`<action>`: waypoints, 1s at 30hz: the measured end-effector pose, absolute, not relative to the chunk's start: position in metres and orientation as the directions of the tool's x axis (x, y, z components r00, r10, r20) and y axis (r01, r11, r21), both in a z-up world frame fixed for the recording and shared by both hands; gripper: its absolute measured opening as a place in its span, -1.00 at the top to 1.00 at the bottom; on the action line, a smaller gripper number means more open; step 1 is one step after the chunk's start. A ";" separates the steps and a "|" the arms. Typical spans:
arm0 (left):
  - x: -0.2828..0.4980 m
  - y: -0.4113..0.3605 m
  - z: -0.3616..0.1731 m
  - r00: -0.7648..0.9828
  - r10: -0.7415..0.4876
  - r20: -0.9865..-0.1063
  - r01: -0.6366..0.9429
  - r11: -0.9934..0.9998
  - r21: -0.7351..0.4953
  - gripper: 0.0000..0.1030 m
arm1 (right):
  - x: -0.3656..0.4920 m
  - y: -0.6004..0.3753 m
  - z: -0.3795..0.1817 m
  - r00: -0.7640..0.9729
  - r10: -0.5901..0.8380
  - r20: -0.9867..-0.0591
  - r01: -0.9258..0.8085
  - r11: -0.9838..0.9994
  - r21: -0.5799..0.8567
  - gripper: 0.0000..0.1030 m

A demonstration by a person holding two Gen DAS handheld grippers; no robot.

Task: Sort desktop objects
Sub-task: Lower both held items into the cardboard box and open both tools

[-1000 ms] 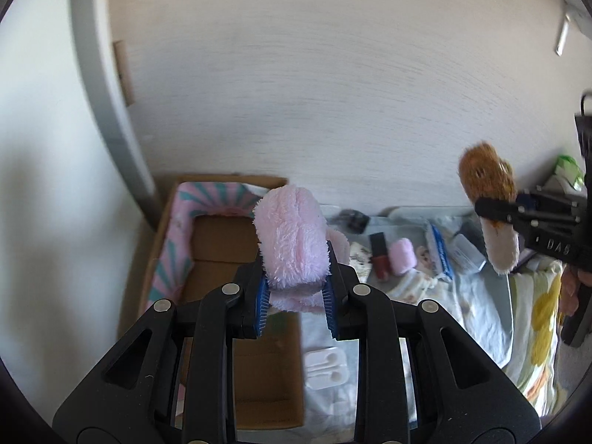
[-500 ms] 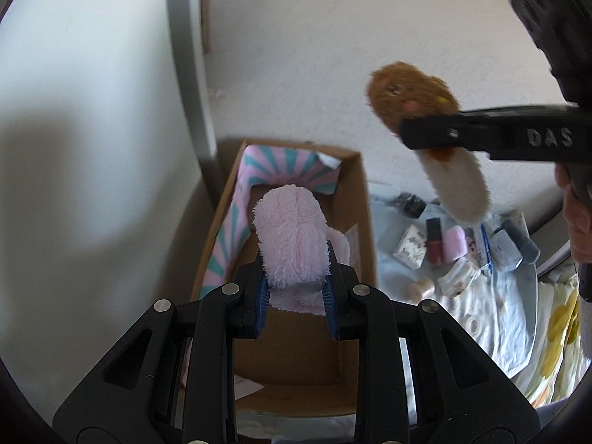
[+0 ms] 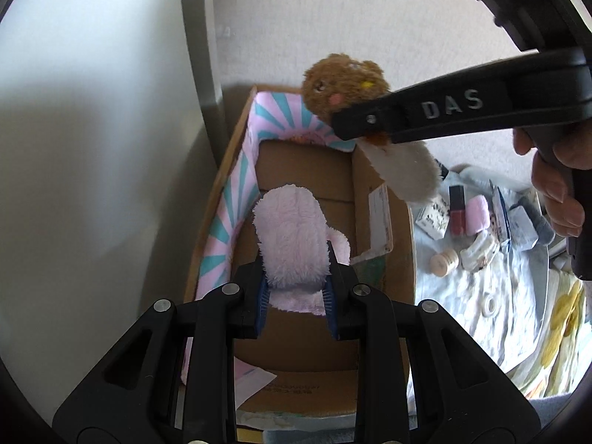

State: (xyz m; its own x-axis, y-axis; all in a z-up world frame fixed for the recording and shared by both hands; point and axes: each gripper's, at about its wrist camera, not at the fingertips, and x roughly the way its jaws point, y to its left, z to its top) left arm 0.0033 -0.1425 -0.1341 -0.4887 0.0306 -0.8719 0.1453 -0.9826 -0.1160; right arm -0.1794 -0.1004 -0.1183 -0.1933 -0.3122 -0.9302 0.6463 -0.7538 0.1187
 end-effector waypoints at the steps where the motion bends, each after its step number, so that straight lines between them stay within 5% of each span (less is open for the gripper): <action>1: 0.003 -0.142 -0.136 -0.483 0.034 -0.875 0.143 -0.983 -0.118 0.58 | -0.181 -0.101 -0.122 -0.186 -0.311 -0.932 0.645 -0.754 0.123 0.43; 15: -0.005 -0.139 -0.154 -0.412 0.057 -0.909 0.127 -0.985 -0.119 0.58 | -0.185 -0.102 -0.141 -0.161 -0.273 -0.948 0.646 -0.756 0.108 0.43; 18: -0.006 -0.140 -0.152 -0.432 0.088 -0.897 0.108 -0.983 -0.149 0.52 | -0.186 -0.104 -0.145 -0.139 -0.276 -0.951 0.655 -0.746 0.121 0.30; 19: -0.006 -0.140 -0.152 -0.429 0.091 -0.899 0.110 -0.982 -0.151 0.37 | -0.187 -0.104 -0.146 -0.139 -0.274 -0.952 0.652 -0.749 0.120 0.10; 20: -0.008 -0.140 -0.153 -0.417 0.089 -0.905 0.117 -0.982 -0.151 -0.09 | -0.188 -0.104 -0.147 -0.144 -0.275 -0.951 0.650 -0.751 0.119 -0.04; 21: -0.009 -0.140 -0.154 -0.404 0.081 -0.911 0.126 -0.982 -0.143 -0.41 | -0.188 -0.103 -0.147 -0.156 -0.277 -0.948 0.647 -0.754 0.114 -0.39; 22: -0.009 -0.139 -0.154 -0.410 0.072 -0.909 0.126 -0.983 -0.135 -0.98 | -0.188 -0.102 -0.146 -0.172 -0.280 -0.945 0.644 -0.758 0.107 -0.71; 30: -0.005 -0.135 -0.147 -0.454 0.072 -0.888 0.119 -0.983 -0.140 -0.99 | -0.189 -0.087 -0.134 -0.256 -0.298 -0.920 0.613 -0.785 0.084 -0.81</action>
State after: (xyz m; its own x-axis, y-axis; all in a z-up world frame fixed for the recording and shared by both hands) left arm -0.0052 -0.1352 -0.1466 -0.4541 0.0716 -0.8881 0.1189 -0.9830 -0.1400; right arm -0.1887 -0.0866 -0.1340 -0.2558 -0.2980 -0.9196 0.6132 -0.7855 0.0839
